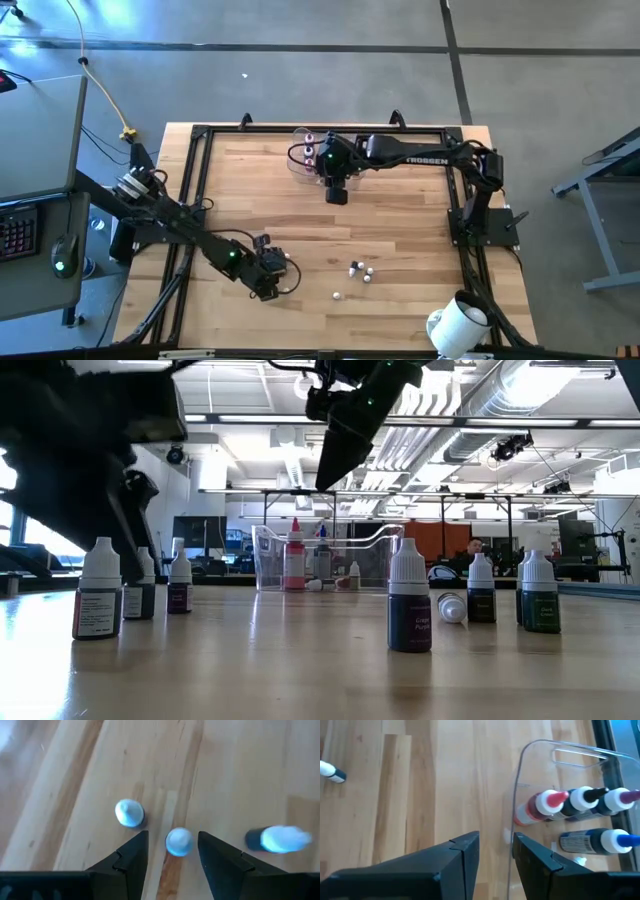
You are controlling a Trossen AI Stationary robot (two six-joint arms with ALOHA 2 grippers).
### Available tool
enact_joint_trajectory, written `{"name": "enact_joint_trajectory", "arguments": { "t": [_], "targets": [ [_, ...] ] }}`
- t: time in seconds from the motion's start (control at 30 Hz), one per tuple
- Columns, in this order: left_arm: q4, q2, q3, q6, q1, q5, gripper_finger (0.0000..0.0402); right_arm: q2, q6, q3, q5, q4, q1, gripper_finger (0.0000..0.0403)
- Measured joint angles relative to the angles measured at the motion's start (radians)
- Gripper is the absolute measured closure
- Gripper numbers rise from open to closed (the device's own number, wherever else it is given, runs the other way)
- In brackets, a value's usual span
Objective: Pick & Place food coloring
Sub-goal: Put the red food coloring into the transparent bin
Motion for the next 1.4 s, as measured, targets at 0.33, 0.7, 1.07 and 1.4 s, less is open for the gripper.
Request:
{"name": "enact_joint_trajectory", "arguments": {
  "t": [0.33,0.7,1.07,1.4],
  "targets": [
    [0.047,0.065,-0.002,-0.026,0.029,0.082,0.0247,0.0,-0.008,0.0,0.0,-0.008,0.009,0.029],
    [0.036,0.059,0.006,0.002,0.085,0.117,0.0341,-0.013,-0.005,0.0,0.075,-0.104,0.014,0.029],
    [-0.3,0.014,0.351,0.468,0.327,0.114,0.0315,-0.26,0.097,-0.024,0.436,-0.342,0.055,0.0291],
    [-0.283,0.022,0.56,0.826,0.704,0.146,0.0316,-0.485,0.209,-0.133,0.429,-0.337,0.052,0.0291]
  ]
}}
